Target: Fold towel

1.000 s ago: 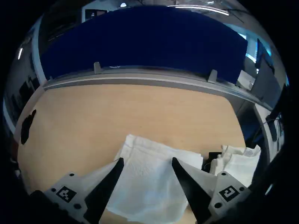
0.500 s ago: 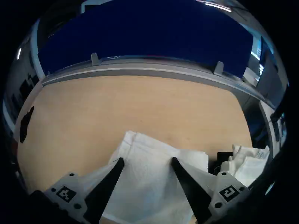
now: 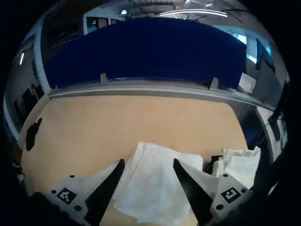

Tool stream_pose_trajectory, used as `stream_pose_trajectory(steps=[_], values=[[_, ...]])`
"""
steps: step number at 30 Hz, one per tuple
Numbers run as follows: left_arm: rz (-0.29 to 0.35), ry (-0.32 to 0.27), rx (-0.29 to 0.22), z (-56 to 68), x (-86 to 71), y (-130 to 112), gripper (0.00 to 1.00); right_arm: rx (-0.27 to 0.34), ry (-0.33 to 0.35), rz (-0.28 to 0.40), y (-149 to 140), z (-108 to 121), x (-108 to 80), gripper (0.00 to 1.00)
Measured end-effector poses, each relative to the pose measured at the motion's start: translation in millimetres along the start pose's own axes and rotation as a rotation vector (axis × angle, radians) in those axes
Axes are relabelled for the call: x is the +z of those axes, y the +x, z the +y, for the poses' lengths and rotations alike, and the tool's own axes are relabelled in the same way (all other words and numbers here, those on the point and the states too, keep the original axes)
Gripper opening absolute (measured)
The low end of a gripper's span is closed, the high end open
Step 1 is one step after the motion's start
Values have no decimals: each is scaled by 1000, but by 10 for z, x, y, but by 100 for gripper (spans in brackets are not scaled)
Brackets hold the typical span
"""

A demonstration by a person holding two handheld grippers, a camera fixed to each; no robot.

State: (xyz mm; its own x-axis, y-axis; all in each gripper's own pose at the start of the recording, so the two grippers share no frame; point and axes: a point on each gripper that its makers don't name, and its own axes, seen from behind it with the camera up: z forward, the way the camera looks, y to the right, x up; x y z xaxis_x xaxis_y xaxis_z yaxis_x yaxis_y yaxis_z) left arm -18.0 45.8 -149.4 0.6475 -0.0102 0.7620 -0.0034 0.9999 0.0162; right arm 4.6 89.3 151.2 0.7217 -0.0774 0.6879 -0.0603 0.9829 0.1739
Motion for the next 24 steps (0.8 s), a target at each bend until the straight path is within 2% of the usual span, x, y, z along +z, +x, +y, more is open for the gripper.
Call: stream_pose_trajectory(steps=[8, 17, 24], values=[[39, -21, 6, -18, 18, 117, 93, 23, -5, 76, 8, -228, -540, 100], [86, -59, 12, -14, 43, 292, 94, 71, -1, 179, -120, -677, -1199, 100], [130, -83, 15, 5, 43, 476, 93, 110, -57, 274, -220, -844, -1609, 100]])
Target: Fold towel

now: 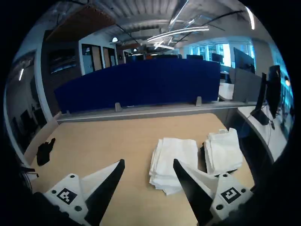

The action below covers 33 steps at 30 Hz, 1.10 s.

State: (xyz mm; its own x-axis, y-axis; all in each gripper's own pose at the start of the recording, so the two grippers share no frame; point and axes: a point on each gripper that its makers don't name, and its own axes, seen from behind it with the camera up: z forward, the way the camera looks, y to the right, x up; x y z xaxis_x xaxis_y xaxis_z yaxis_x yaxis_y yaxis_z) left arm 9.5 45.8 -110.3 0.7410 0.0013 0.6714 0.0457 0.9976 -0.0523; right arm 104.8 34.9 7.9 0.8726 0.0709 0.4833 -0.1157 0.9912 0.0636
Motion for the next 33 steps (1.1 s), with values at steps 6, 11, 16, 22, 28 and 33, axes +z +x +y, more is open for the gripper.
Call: stream_pose_trajectory(steps=[6, 11, 16, 22, 28, 33], values=[[43, -25, -4, 47, -1, 173, 94, 4, -19, 87, -6, -180, -317, 100], [82, -43, 1, 89, -8, 321, 94, -20, -59, 162, -38, -266, -518, 100], [121, -57, 6, 139, -27, 458, 94, -37, -74, 207, -140, -402, -658, 100], [154, -68, 9, 161, -51, 559, 94, -41, -63, 255, -179, -537, -783, 100], [187, -70, 18, 131, -59, 629, 94, -32, -67, 271, -163, -527, -817, 100], [255, -75, 27, 132, -91, 759, 94, -17, -66, 282, -131, -539, -825, 100]])
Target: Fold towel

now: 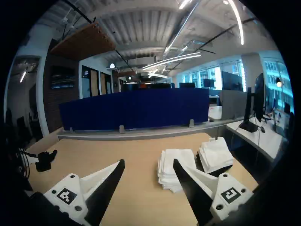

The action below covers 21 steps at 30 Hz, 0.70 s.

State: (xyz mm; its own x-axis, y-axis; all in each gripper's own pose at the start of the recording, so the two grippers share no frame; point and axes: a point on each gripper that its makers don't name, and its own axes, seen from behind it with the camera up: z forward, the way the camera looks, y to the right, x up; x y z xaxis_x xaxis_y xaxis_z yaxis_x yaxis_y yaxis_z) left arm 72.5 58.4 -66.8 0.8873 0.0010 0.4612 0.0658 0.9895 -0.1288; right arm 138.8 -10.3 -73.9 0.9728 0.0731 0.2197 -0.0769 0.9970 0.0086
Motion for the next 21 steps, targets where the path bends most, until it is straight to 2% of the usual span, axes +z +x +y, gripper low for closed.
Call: stream_pose_trajectory(steps=[5, 9, 15, 21], values=[[95, -15, 4, 28, -8, 194, 93, -13, 12, 29, 62, -70, 8, 100], [177, -18, 11, 19, -16, 354, 93, -25, 14, 26, 61, -147, 49, 100], [245, 21, 50, -60, -4, 451, 93, -27, 19, 34, 60, -230, 123, 100], [288, 21, 37, -77, -2, 519, 93, -30, 34, 23, 20, -345, 179, 100]])
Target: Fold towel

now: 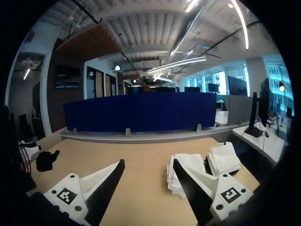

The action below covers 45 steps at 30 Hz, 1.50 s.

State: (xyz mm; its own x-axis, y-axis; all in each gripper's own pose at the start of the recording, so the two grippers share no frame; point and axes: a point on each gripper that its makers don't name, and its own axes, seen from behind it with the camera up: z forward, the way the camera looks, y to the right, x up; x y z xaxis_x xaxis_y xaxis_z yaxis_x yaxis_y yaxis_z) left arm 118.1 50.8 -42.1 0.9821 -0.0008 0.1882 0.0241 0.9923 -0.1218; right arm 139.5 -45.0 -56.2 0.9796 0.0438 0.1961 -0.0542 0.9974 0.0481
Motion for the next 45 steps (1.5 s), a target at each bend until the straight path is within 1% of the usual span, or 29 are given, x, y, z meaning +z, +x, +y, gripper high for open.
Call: stream_pose_trajectory(steps=[2, 5, 8, 11, 15, 17, 20, 23, 27, 32, 36, 41, 45], values=[[7, 3, -4, -13, 16, 3, 93, 2, 3, -5, -8, -22, 17, 100], [22, 12, 5, -19, 26, 26, 93, 13, 8, -12, -17, -36, 55, 100], [42, 12, 20, 13, 24, 27, 93, 26, 11, -16, 2, -23, 85, 100], [54, 14, 38, 29, 40, -35, 93, 35, 14, -21, 13, -2, 96, 100], [70, 31, 65, 25, 87, -151, 93, 45, 15, -36, -26, 20, 97, 100], [80, 37, 76, 26, 114, -206, 93, 44, 13, -45, -66, 44, 107, 100], [93, 45, 81, 15, 166, -309, 93, 31, -10, -67, -155, 127, 148, 100], [112, 59, 83, -29, 216, -406, 93, 12, -29, -79, -213, 179, 196, 100], [129, 64, 79, -97, 252, -558, 93, -8, -37, -79, -241, 189, 266, 100], [163, 55, 74, -163, 284, -693, 93, -12, -41, -65, -279, 149, 348, 100], [181, 58, 67, -225, 357, -770, 94, -17, -42, -63, -351, 102, 408, 100], [191, 63, 69, -293, 456, -905, 93, -30, -41, -59, -400, 65, 474, 100], [195, 66, 70, -337, 509, -994, 93, -27, -48, -57, -441, 81, 504, 100]])
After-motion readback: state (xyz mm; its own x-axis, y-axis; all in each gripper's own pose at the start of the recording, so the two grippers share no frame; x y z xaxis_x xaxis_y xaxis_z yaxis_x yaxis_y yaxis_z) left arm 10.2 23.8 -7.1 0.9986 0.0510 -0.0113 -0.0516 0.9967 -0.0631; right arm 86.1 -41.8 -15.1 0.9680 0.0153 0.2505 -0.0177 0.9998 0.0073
